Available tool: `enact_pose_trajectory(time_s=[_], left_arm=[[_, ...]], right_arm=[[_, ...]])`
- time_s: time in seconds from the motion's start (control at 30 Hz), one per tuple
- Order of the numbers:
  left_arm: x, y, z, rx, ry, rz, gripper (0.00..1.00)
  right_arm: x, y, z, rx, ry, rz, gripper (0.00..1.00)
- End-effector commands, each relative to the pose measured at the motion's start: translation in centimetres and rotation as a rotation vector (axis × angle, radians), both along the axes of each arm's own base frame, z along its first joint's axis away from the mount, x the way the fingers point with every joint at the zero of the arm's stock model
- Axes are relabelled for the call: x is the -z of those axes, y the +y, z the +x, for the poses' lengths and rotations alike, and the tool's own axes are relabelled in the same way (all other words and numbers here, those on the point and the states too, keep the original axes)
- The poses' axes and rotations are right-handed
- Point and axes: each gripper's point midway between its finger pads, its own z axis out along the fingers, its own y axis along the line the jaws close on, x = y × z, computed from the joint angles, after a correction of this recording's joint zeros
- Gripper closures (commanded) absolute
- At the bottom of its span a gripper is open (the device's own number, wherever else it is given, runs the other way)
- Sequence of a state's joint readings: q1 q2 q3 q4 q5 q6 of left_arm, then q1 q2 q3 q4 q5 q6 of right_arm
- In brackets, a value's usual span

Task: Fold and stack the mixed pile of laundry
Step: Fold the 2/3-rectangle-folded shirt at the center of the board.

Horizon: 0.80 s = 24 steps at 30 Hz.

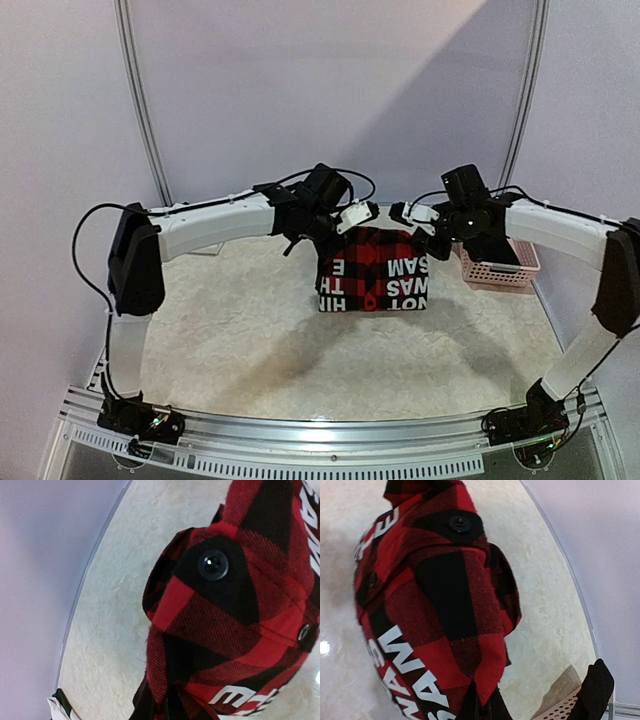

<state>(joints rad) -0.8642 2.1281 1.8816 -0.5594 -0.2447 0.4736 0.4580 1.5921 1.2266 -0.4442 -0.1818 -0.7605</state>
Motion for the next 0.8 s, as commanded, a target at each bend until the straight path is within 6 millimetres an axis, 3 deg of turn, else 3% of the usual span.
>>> enact_pose_trajectory(time_s=[0.0, 0.03, 0.07, 0.1, 0.13, 0.2, 0.3, 0.43, 0.47, 0.53, 0.63, 0.77], left_arm=[[0.6, 0.3, 6.1, -0.122, -0.057, -0.041, 0.99], [0.6, 0.3, 7.5, -0.146, -0.066, -0.054, 0.88], [1.1, 0.3, 9.0, -0.172, -0.072, -0.073, 0.69], [2.5, 0.5, 10.7, -0.202, -0.070, -0.081, 0.58], [2.8, 0.8, 12.1, -0.237, -0.083, -0.096, 0.52], [2.1, 1.4, 13.8, -0.318, -0.110, -0.127, 0.45], [-1.1, 1.7, 13.5, -0.361, -0.165, -0.177, 0.36], [-5.4, 1.9, 9.9, -0.323, -0.238, -0.305, 0.30], [-5.8, 1.8, 8.8, -0.296, -0.227, -0.324, 0.29], [-5.6, 0.9, 6.1, -0.184, -0.180, -0.327, 0.29], [-3.1, -1.4, 0.2, 0.117, -0.129, -0.232, 0.28], [1.8, -1.9, -5.5, 0.368, -0.060, -0.057, 0.27]], right_arm=[[-0.3, 0.1, 7.7, 0.157, -0.088, 0.066, 0.99], [0.9, -0.1, 9.6, 0.193, -0.085, 0.063, 0.97], [1.4, -0.5, 11.4, 0.236, -0.090, 0.070, 0.92], [1.2, -1.0, 13.3, 0.278, -0.112, 0.082, 0.82], [2.6, -1.4, 15.1, 0.328, -0.098, 0.084, 0.69], [3.3, -1.5, 17.0, 0.365, -0.052, 0.087, 0.51], [3.5, -1.2, 17.0, 0.382, 0.019, 0.130, 0.46], [0.0, -0.9, 13.0, 0.344, 0.051, 0.246, 0.43], [-1.4, -0.8, 11.6, 0.326, 0.061, 0.279, 0.42], [-1.6, -0.3, 8.7, 0.269, 0.131, 0.306, 0.41], [-0.8, -0.2, 4.4, 0.159, 0.200, 0.280, 0.40], [1.0, -1.2, 1.8, 0.101, 0.194, 0.212, 0.39]])
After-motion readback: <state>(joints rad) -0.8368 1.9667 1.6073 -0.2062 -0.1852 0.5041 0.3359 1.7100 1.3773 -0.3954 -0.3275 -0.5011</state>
